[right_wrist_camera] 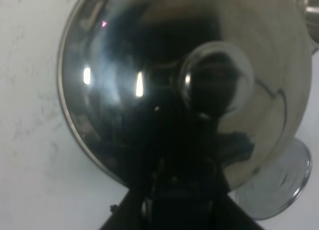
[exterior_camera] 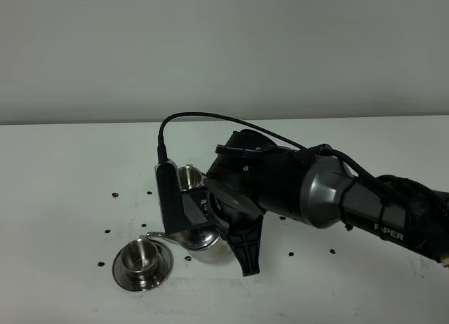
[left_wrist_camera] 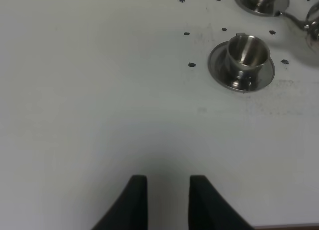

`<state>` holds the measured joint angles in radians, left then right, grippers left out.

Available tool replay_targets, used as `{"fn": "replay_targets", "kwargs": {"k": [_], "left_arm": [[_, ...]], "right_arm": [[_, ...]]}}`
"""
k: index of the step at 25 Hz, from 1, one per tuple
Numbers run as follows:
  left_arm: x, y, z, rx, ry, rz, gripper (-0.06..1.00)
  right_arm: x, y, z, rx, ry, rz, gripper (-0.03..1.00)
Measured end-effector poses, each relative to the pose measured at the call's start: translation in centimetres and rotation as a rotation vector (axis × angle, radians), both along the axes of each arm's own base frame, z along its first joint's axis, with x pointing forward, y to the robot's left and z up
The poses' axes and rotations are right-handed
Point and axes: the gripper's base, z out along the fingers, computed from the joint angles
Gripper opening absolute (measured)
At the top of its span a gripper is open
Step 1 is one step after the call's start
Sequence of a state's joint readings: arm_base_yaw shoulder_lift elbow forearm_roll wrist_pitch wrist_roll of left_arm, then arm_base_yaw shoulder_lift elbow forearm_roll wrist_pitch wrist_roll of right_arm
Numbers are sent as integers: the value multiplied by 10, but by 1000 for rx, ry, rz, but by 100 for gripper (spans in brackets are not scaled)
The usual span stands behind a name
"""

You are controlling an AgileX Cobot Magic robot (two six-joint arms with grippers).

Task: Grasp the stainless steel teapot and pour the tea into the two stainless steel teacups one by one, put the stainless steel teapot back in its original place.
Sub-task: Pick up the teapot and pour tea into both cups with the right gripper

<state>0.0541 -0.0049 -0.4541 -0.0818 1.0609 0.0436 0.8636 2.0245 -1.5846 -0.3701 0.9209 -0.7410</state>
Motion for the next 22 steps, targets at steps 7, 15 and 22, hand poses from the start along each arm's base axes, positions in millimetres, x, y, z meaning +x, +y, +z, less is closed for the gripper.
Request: {"fn": "replay_targets", "kwargs": {"k": [7, 15, 22], "left_arm": [[0, 0, 0, 0, 0, 0, 24], [0, 0, 0, 0, 0, 0, 24], [0, 0, 0, 0, 0, 0, 24]], "right_arm": [[2, 0, -3, -56, -24, 65, 19], [2, 2, 0, -81, -48, 99, 19], [5, 13, 7, -78, -66, 107, 19]]}}
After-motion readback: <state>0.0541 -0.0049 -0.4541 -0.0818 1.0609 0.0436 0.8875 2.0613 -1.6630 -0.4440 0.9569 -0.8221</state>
